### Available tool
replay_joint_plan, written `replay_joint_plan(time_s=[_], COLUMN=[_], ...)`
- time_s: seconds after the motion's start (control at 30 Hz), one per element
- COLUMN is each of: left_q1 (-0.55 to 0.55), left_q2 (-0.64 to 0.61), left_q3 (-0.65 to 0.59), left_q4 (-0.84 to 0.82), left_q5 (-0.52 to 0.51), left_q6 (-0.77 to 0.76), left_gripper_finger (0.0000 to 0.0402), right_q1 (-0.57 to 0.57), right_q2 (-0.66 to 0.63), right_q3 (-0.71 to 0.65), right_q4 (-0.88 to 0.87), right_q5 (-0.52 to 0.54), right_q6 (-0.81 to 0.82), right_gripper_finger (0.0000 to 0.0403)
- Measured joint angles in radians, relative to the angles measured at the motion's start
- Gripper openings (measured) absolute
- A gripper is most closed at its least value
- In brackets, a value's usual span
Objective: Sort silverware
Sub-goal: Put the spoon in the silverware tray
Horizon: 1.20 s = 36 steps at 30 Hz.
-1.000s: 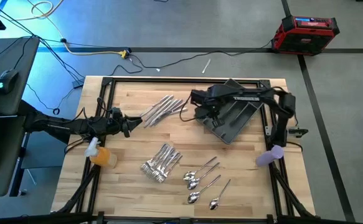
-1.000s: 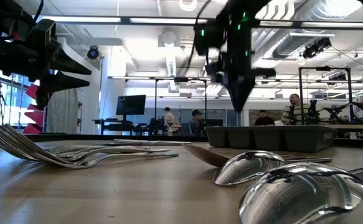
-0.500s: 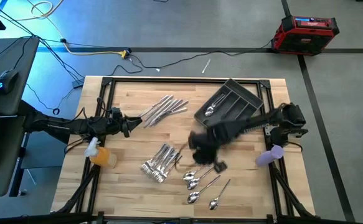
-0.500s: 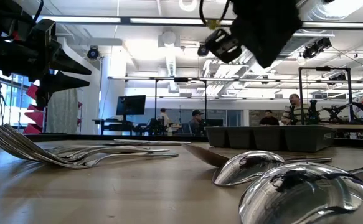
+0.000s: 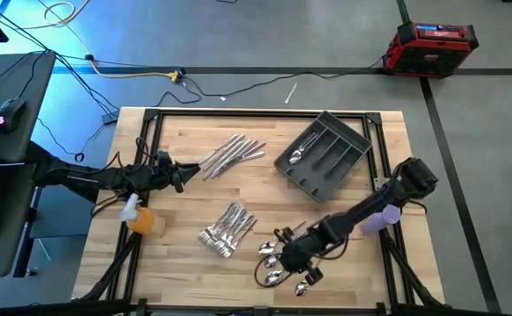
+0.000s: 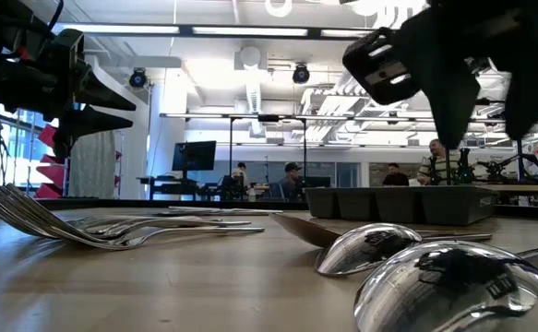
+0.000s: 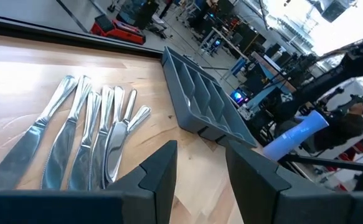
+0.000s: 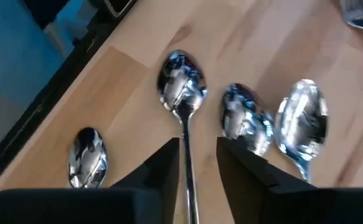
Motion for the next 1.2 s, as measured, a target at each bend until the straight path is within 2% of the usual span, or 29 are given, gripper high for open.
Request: replay_joint_plan(time_s=[0.27,0.43,0.57,0.73,0.8,0.93,1.1,1.2], left_q1=[0.0,0.0,0.0,0.0,0.0,0.0,0.0,0.0], left_q2=[0.0,0.0,0.0,0.0,0.0,0.0,0.0,0.0], left_q3=[0.0,0.0,0.0,0.0,0.0,0.0,0.0,0.0], left_q4=[0.006,0.006,0.006,0.005,0.005,0.004,0.003,0.003], left_q5=[-0.015,-0.017,-0.017,-0.017,-0.016,-0.017,-0.016,-0.016], left_q6=[0.008,0.01,0.01,0.01,0.01,0.01,0.01,0.01], left_gripper_finger=[0.0119,0.0119,0.0119,0.0119,0.0119,0.0119,0.0119,0.0119], right_q1=[0.005,-0.003,0.005,0.017,0.016,-0.018,-0.123,-0.218], right_q2=[0.104,0.133,0.154,0.147,0.132,0.054,-0.085,-0.169], right_q3=[-0.001,0.001,0.004,0.01,0.021,0.065,0.087,0.087], right_q4=[0.023,0.029,0.031,0.017,-0.017,-0.215,-0.408,-0.516], right_q5=[0.039,0.011,0.017,0.046,0.015,-0.034,0.056,0.127], right_q6=[0.034,0.048,0.037,0.034,0.017,-0.074,-0.198,-0.347], right_gripper_finger=[0.0108,0.0106,0.0077,0.0011,0.0009,0.0004,0.0002,0.0001])
